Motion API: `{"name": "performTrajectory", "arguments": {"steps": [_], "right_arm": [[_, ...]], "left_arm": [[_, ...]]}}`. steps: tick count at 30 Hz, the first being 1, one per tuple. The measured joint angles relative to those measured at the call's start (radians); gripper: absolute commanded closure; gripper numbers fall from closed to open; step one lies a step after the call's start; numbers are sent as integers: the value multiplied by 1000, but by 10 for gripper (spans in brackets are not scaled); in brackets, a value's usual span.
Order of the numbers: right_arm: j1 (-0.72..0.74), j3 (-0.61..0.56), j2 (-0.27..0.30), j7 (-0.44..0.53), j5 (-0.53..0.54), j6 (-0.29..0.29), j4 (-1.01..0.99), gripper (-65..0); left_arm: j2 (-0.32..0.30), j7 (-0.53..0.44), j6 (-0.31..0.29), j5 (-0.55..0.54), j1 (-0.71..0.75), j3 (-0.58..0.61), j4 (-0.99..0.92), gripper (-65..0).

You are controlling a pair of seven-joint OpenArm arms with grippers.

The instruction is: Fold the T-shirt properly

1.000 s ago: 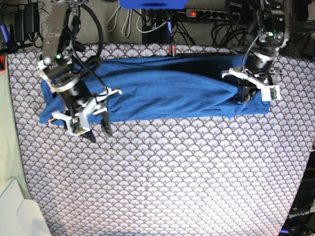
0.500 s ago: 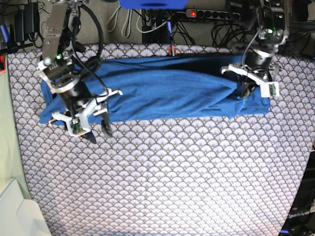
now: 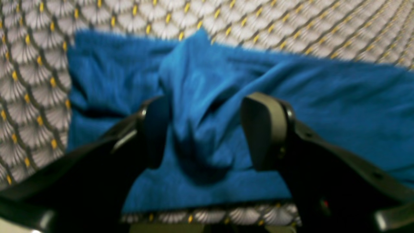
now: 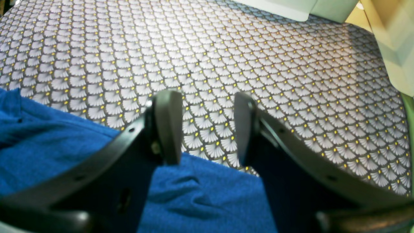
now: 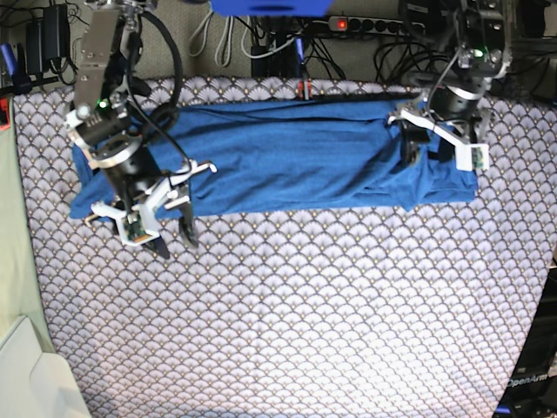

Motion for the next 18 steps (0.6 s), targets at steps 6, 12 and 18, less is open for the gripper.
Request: {"name": "performTrajectory", "arguments": {"steps": [6, 12, 18], "right_arm": [[0, 0, 0, -3, 0, 0, 0, -269], [0, 0, 3, -3, 1, 0, 0, -269], [-2, 0, 6, -3, 0, 0, 0, -269]], "left_arm": [[11, -3, 0, -4, -143, 10, -29, -378], [40, 117, 3, 3, -292, 92, -204, -375], [65, 182, 3, 8, -328, 104, -262, -375]]}}
